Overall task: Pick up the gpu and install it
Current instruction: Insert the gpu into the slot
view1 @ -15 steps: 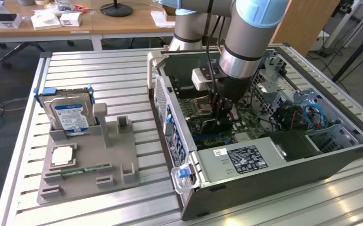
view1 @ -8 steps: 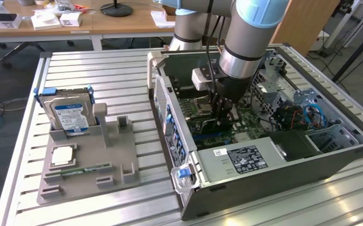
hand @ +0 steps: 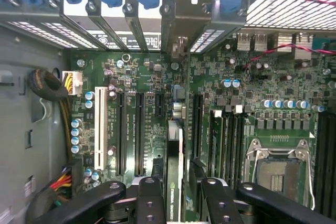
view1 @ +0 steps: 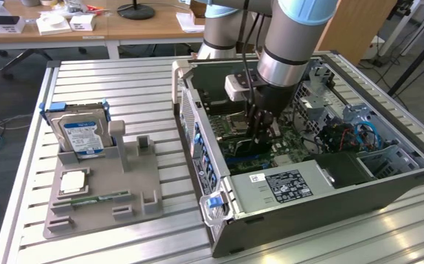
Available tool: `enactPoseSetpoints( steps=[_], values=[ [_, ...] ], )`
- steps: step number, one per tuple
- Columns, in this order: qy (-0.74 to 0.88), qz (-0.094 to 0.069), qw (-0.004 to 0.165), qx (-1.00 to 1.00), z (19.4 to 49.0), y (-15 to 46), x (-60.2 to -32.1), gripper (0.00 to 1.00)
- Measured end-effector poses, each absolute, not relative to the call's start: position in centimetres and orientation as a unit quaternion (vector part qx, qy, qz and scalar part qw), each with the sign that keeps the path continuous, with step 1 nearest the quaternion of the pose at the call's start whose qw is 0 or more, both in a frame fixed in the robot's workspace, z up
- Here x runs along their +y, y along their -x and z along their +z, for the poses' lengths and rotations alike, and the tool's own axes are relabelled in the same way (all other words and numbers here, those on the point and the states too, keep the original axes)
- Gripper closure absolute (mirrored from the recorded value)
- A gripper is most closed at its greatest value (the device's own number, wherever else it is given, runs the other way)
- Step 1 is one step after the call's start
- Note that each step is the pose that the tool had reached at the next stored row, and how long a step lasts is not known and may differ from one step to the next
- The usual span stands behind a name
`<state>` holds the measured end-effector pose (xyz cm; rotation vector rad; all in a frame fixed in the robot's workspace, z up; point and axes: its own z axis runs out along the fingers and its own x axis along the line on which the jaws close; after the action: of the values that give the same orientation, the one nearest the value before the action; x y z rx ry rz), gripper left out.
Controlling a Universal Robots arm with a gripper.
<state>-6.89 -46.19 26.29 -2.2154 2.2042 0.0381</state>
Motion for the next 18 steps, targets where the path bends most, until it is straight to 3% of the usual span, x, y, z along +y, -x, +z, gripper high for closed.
enactPoseSetpoints(
  steps=[18],
  values=[
    [0.709,0.012,0.008,0.705,32.2,6.9,-46.2,0.66]
  ],
)
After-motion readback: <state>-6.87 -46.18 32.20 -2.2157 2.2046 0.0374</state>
